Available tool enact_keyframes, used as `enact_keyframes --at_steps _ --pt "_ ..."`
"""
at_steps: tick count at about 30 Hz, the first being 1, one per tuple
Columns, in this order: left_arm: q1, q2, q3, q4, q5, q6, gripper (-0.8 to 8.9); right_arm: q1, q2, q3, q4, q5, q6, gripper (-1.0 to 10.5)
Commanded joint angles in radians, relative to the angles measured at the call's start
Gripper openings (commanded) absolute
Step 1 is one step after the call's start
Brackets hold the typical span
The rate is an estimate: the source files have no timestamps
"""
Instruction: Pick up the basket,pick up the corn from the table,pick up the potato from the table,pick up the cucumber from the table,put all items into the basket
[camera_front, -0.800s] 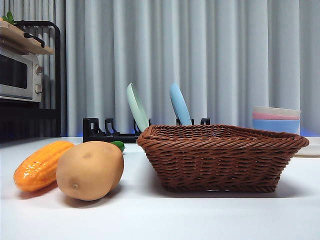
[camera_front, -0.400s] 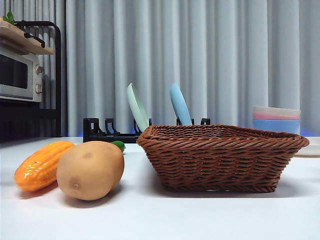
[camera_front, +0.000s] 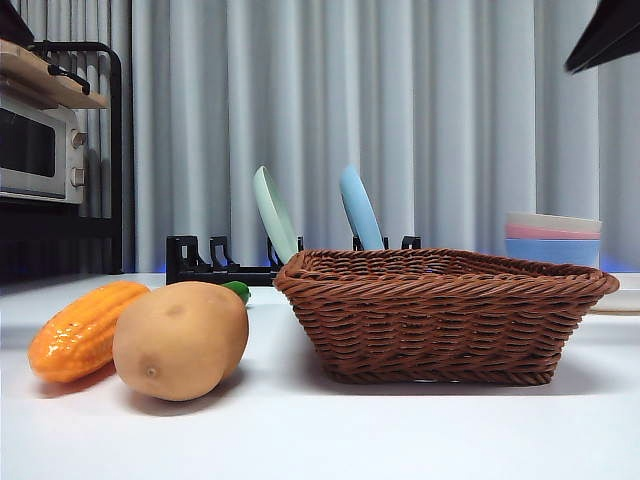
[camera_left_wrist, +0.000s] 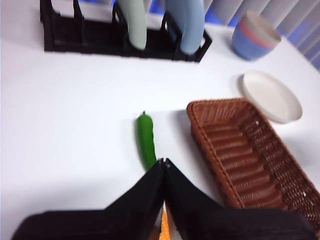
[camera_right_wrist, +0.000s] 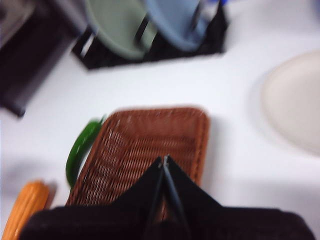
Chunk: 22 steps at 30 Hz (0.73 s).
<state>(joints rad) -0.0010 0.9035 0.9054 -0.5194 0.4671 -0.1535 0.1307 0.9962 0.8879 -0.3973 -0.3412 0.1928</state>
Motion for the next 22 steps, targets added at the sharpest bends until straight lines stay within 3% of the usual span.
enact_keyframes --at_steps 1,4,6,20,22 --pt "0.002 0.027 0.006 -0.013 0.011 0.040 0.28 0.000 0.058 0.024 -0.015 -0.023 -0.047 0.7" --pt "0.000 0.040 0.006 -0.017 0.012 0.050 2.67 0.000 0.100 0.028 -0.015 -0.024 -0.045 2.8" --pt "0.000 0.043 0.006 -0.017 0.011 0.050 3.54 0.000 0.123 0.028 -0.015 -0.024 -0.046 3.6" --pt "0.000 0.045 0.006 -0.024 0.011 0.049 3.50 0.001 0.454 0.169 -0.093 -0.029 -0.082 3.7" --pt "0.000 0.045 0.006 -0.027 0.011 0.049 3.46 0.002 0.513 0.193 -0.114 -0.060 -0.086 3.7"
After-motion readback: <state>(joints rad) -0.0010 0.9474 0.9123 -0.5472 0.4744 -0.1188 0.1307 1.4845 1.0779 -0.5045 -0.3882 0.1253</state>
